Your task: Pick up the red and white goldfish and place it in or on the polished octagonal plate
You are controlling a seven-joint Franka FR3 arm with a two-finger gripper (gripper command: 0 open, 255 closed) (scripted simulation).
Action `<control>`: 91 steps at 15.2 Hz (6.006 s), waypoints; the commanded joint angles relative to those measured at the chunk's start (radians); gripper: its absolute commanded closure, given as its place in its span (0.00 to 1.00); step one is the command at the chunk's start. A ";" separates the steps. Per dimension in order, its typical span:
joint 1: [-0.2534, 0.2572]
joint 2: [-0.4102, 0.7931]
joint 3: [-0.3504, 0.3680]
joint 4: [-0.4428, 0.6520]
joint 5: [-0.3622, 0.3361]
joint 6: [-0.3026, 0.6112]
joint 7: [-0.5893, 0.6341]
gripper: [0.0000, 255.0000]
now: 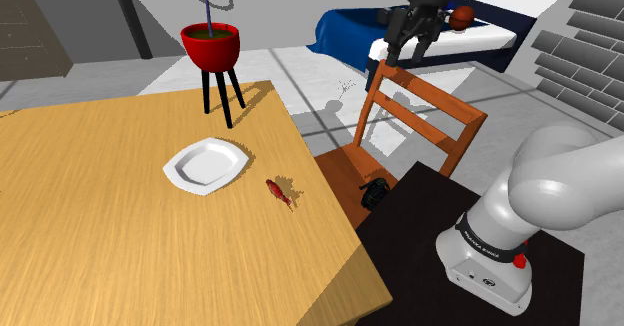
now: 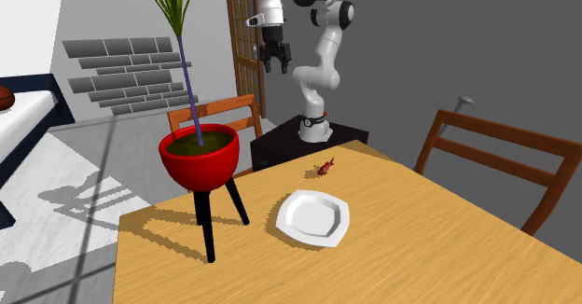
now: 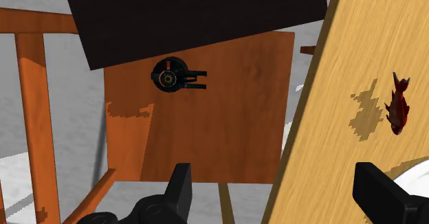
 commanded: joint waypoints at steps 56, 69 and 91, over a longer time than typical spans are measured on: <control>0.123 0.817 0.545 -0.030 -0.203 0.859 0.686 1.00; 0.124 0.675 0.548 0.023 -0.087 0.684 0.596 1.00; 0.209 1.341 0.466 0.968 -0.363 0.345 0.634 1.00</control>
